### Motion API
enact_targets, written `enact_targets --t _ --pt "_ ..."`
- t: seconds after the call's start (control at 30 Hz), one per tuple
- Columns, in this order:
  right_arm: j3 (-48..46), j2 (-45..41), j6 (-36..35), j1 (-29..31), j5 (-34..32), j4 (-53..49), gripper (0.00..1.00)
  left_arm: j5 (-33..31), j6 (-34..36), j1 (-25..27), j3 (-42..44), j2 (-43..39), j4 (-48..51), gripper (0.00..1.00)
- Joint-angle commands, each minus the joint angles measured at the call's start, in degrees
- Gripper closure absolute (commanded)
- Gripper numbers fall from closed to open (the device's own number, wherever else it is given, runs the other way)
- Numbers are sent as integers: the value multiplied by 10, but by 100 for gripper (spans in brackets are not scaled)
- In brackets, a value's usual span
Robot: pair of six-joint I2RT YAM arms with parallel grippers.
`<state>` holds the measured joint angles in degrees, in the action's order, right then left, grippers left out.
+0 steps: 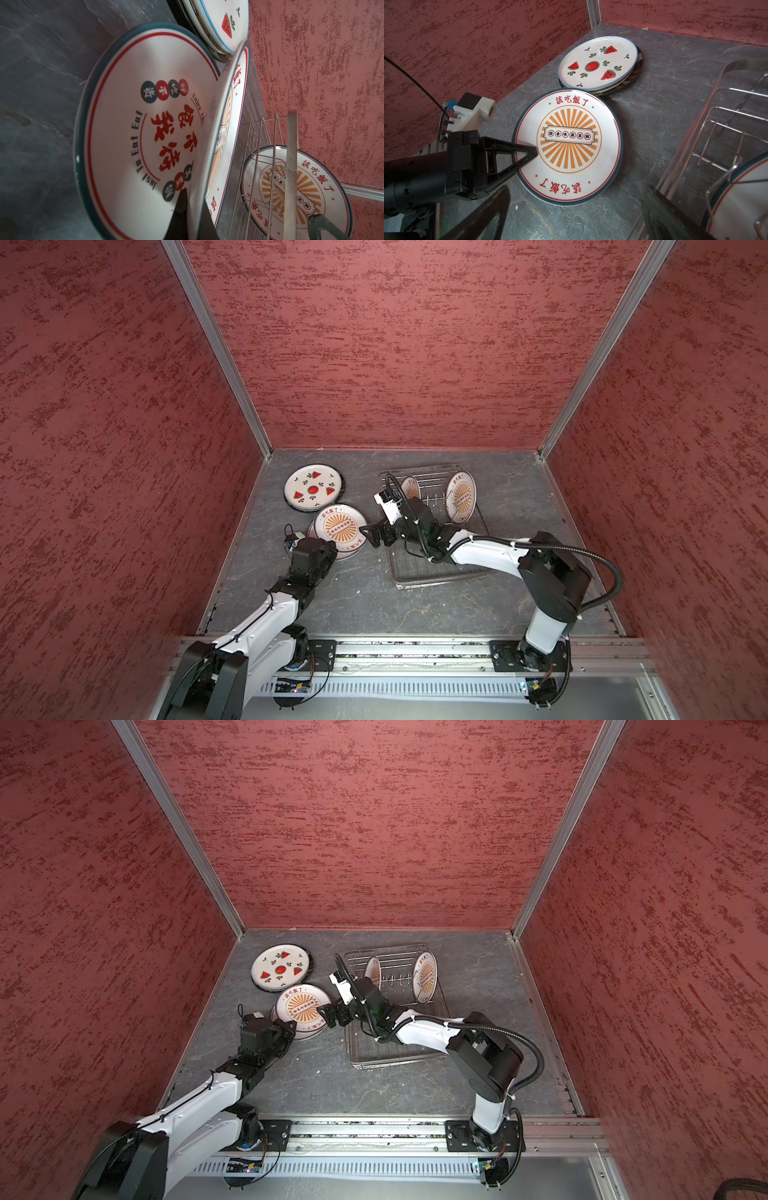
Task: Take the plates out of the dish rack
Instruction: 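Lower the plate onto the sunburst plate stack with the left gripper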
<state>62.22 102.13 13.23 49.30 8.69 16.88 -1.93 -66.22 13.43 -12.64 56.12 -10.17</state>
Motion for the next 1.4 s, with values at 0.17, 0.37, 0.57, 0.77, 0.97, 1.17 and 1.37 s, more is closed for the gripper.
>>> enact_targets --t 0.17,0.37,0.57,0.77,0.97,1.17,1.37 --pt "18 6 -9 3 -13 -1 1 -3 -14 -6 -23 16 17 88" --pt "18 7 -10 3 -12 0 1 -18 -18 -7 -21 4 31 80" --pt "18 8 -10 4 -12 1 1 -37 -23 -6 -23 0 49 47" --pt "22 11 -11 4 -9 -1 1 -74 -14 3 -30 -25 87 39" --pt "25 13 -12 3 -11 -4 1 -122 -11 16 -37 -50 126 30" --pt "17 4 -11 3 -14 8 1 -123 1 26 -41 -35 107 30" --pt "2 -11 -9 3 -21 27 1 -147 8 48 -60 -15 120 30"
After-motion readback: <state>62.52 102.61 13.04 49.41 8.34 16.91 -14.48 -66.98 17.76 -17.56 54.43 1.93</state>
